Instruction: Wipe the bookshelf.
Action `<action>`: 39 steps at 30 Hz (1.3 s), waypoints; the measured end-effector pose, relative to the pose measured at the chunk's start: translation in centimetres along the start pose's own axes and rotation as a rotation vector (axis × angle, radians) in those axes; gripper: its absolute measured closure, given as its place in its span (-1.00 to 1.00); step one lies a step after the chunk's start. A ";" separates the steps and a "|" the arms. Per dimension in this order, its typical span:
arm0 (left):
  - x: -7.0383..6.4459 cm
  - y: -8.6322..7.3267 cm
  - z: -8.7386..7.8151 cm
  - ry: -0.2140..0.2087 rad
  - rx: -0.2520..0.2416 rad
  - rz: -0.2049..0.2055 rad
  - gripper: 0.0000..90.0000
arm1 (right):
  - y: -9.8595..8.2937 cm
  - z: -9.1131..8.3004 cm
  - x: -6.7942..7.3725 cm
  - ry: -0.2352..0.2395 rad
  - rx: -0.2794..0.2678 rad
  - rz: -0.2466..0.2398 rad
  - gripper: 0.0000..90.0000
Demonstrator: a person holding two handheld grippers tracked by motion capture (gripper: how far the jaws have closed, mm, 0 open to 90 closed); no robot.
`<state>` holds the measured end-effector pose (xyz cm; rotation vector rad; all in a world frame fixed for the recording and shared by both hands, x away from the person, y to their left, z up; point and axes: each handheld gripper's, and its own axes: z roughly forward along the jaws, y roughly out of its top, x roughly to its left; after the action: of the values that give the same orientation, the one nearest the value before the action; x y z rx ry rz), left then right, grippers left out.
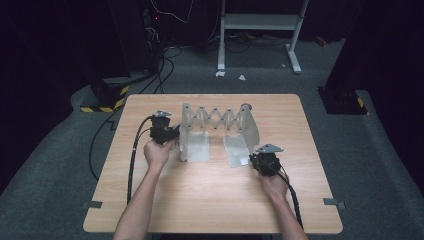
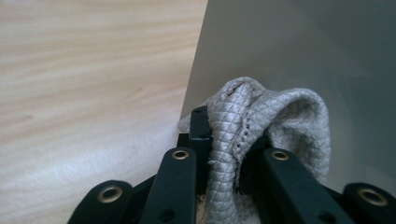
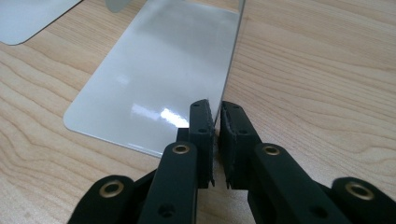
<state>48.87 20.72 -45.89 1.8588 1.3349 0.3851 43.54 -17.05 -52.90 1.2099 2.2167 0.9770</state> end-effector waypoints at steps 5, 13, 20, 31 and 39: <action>-0.6 1.0 -1.6 0.005 -0.068 0.026 0.79 | 0.0 0.0 0.0 -0.001 0.000 -0.003 0.86; -0.9 4.4 -3.5 0.012 -0.161 0.046 0.78 | 0.0 0.0 0.0 -0.001 0.000 -0.004 0.86; 0.3 5.5 -1.4 0.012 -0.133 0.014 0.78 | 0.0 0.0 0.0 0.000 0.000 -0.005 0.86; 1.4 2.7 2.3 0.024 -0.021 -0.014 0.78 | 0.0 0.0 0.0 0.006 0.001 -0.001 0.86; 1.5 0.7 4.0 0.032 0.034 -0.010 0.79 | 0.0 0.0 0.0 0.008 0.001 0.002 0.86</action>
<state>52.47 20.33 -48.21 1.8807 1.3792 0.3912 43.53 -17.07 -52.89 1.2109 2.2223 0.9832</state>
